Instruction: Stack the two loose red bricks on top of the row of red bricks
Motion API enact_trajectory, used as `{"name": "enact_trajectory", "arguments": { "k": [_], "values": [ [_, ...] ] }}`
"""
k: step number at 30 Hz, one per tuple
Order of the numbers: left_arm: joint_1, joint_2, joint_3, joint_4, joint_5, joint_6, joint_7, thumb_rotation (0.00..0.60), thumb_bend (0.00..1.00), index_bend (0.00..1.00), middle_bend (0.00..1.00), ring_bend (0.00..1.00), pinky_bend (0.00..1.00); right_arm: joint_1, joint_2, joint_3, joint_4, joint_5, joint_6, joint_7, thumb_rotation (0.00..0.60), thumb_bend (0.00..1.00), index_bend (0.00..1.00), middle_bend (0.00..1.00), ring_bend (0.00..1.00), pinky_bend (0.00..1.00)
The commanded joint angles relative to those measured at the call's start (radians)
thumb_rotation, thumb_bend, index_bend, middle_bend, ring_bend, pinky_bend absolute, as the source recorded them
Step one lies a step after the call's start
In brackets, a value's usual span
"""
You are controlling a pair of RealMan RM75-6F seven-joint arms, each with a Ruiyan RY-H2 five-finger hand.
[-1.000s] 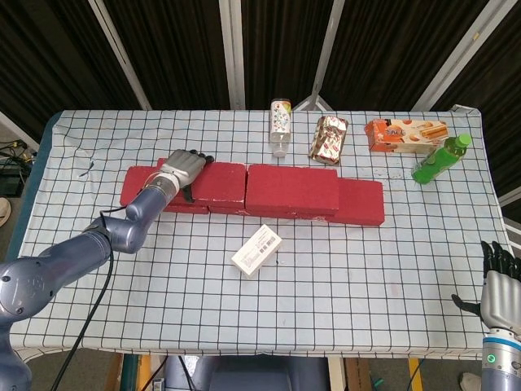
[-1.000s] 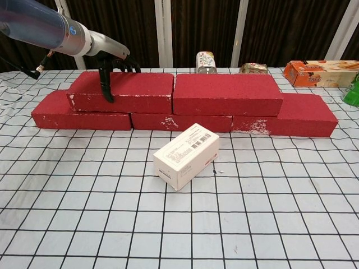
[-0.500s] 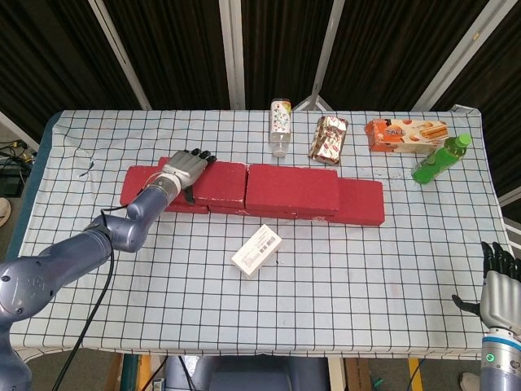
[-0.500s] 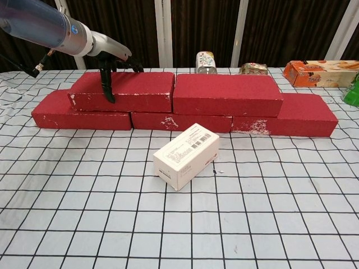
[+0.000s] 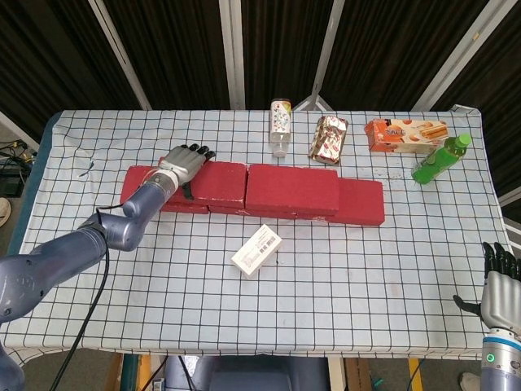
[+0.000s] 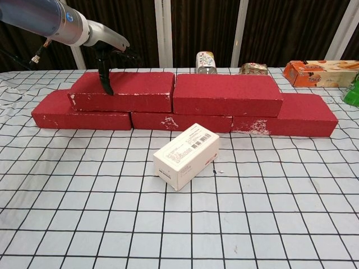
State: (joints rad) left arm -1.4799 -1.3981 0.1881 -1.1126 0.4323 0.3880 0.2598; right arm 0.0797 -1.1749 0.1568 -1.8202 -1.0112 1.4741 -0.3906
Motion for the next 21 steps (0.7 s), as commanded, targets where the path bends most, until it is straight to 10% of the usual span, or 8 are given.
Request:
{"name": "enact_trajectory", "arguments": {
  "k": [1, 9, 14, 21],
  "values": [
    [-0.004, 0.064, -0.026, -0.073, 0.017, 0.027, -0.016, 0.600, 0.00, 0.00, 0.00, 0.00, 0.11, 0.001, -0.001, -0.001, 0.000, -0.003, -0.002, 0.002, 0.600, 0.15, 0.00, 0.03, 0.01, 0.00],
    [0.152, 0.338, -0.127, -0.464, 0.188, 0.341, -0.127, 0.600, 0.00, 0.00, 0.00, 0.00, 0.15, 0.024, 0.003, -0.047, 0.065, -0.153, -0.068, 0.088, 0.600, 0.15, 0.00, 0.03, 0.01, 0.00],
    [0.388, 0.441, -0.051, -0.699, 0.419, 0.722, -0.127, 0.600, 0.00, 0.04, 0.00, 0.00, 0.22, 0.042, -0.040, -0.077, 0.124, -0.240, -0.070, 0.062, 0.600, 0.15, 0.00, 0.03, 0.01, 0.00],
    [0.729, 0.414, 0.066, -0.735, 0.683, 1.158, -0.153, 0.600, 0.00, 0.12, 0.08, 0.03, 0.28, 0.054, -0.095, -0.098, 0.177, -0.344, -0.038, 0.045, 0.600, 0.15, 0.00, 0.03, 0.01, 0.00]
  ]
}}
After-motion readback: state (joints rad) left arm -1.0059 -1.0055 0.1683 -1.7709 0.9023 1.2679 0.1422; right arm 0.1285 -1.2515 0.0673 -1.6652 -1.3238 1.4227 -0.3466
